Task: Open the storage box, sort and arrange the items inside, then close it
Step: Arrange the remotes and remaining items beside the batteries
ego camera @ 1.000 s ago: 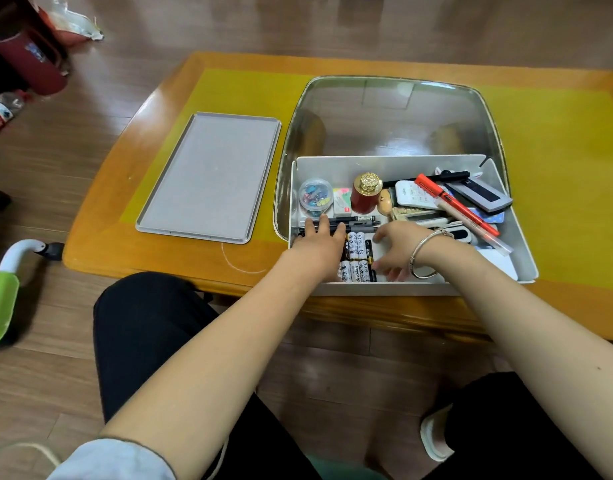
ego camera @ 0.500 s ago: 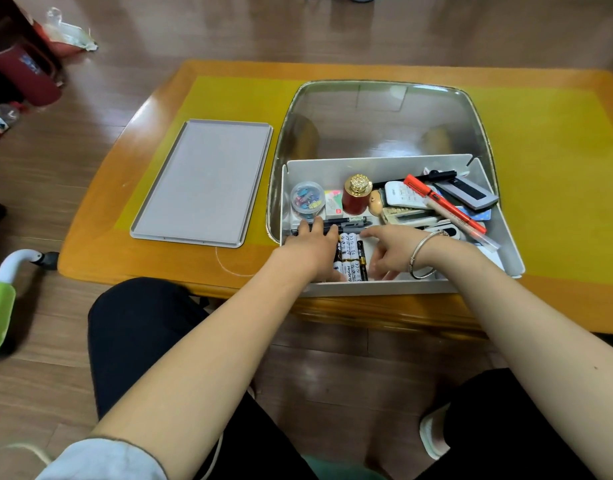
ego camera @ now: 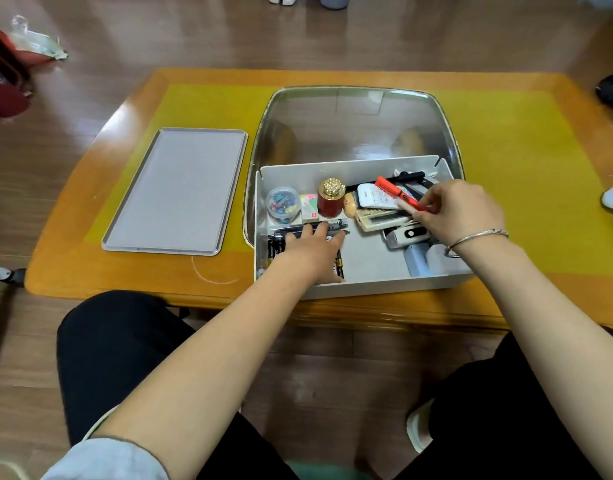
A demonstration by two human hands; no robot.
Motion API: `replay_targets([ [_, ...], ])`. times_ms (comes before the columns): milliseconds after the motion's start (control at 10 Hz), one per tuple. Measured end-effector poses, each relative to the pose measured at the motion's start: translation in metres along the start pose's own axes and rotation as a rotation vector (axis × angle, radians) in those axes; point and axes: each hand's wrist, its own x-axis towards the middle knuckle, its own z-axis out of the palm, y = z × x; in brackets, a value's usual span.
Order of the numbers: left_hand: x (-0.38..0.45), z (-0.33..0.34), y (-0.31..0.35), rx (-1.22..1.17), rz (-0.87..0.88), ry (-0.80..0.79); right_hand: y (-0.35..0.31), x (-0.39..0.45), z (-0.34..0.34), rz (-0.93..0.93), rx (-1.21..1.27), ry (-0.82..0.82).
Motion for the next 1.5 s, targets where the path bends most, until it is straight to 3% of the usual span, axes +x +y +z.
replay_targets([
  [300, 0.000, 0.004, -0.003, -0.025, -0.026, -0.011, -0.003, 0.007, 0.014, -0.079, -0.126, 0.105],
  [600, 0.003, 0.008, -0.005, -0.044, -0.021, -0.001, -0.013, 0.027, 0.020, -0.152, -0.230, 0.067],
  [800, 0.004, 0.009, -0.006, -0.057, -0.023, -0.001, -0.008, 0.032, 0.016, -0.126, -0.108, 0.086],
  [1000, 0.003, 0.010, -0.007, -0.069, -0.025, 0.012, -0.010, 0.035, 0.020, -0.118, -0.206, 0.034],
  [1300, 0.005, 0.013, -0.008, -0.084, -0.018, 0.021, -0.018, 0.033, 0.008, -0.167, -0.140, 0.081],
  [1500, 0.004, 0.011, -0.008, -0.082, -0.012, 0.013, -0.031, 0.023, -0.004, -0.362, 0.171, 0.078],
])
